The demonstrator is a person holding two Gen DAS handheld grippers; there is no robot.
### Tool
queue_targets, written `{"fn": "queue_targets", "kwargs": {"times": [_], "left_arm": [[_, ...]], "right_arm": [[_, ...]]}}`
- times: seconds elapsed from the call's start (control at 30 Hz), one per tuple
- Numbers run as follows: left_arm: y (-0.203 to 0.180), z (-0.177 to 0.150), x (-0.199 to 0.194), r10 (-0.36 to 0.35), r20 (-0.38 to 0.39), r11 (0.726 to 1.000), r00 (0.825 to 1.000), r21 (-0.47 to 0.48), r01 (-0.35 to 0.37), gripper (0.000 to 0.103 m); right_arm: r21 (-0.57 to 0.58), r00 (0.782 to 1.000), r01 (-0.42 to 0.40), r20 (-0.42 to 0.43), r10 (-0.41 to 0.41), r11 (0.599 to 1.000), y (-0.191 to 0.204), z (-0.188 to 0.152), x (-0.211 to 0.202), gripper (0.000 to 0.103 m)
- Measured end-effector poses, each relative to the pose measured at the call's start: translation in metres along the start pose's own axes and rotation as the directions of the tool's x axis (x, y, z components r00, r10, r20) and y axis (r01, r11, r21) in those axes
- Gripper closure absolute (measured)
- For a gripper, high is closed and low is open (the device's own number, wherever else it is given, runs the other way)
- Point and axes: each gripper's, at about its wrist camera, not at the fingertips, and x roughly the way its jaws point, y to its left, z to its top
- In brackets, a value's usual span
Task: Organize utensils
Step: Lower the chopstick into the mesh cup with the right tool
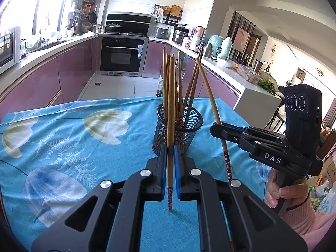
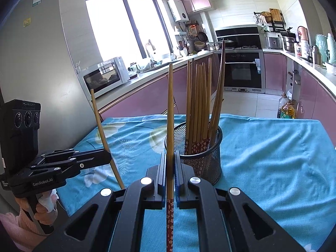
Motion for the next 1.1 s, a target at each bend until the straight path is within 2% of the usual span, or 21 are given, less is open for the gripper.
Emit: {"fn": "queue_targets", "kwargs": {"times": [0.7, 1.1], "left_arm": [[-0.007, 0.028, -0.007, -0.007, 0.056, 1.000, 0.998, 0.025, 0.005, 0.096], [-0.012, 0.035, -0.003, -0.015, 0.059, 0.999, 0.998, 0.041, 0.012, 0.100]], "right_arm": [[-0.005, 0.998, 0.009, 0.065, -0.009, 1.000, -0.005, 0.028, 0.000, 0.097], [-0.013, 0.997, 0.000, 0.074, 0.001, 1.000, -0.005, 0.036, 0.003, 0.097]]}}
